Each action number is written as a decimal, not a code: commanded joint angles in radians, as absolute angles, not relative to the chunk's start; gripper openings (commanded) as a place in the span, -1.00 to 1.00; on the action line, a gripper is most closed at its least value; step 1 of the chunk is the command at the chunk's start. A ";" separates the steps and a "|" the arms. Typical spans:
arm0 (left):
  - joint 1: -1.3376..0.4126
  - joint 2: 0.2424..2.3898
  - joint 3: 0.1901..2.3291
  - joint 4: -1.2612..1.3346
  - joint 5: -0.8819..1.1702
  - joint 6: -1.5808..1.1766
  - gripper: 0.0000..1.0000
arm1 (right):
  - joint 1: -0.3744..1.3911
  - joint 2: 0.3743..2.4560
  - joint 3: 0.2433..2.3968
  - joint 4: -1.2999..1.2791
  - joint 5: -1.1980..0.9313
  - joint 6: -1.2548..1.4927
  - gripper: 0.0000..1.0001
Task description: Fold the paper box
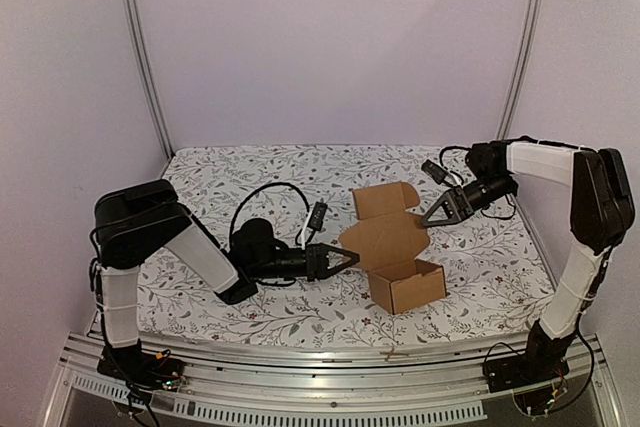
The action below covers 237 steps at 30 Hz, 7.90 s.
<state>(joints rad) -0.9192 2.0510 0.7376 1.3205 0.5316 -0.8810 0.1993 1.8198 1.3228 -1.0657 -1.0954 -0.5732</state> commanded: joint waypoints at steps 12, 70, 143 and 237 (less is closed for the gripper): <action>-0.913 2.016 0.775 1.183 0.349 -0.867 -1.00 | 0.268 1.864 1.327 -0.975 -1.033 -0.458 -1.00; -0.882 2.126 0.850 1.227 0.524 -0.628 0.43 | 0.239 1.835 1.333 -1.075 -1.079 -0.540 -1.00; -0.923 1.998 0.805 1.290 0.548 -0.845 -1.00 | 0.312 1.764 1.373 -1.401 -1.238 -0.837 0.20; -1.020 1.585 0.618 0.490 -0.186 -0.624 0.49 | 0.385 1.723 1.299 -1.118 -1.106 -0.548 -1.00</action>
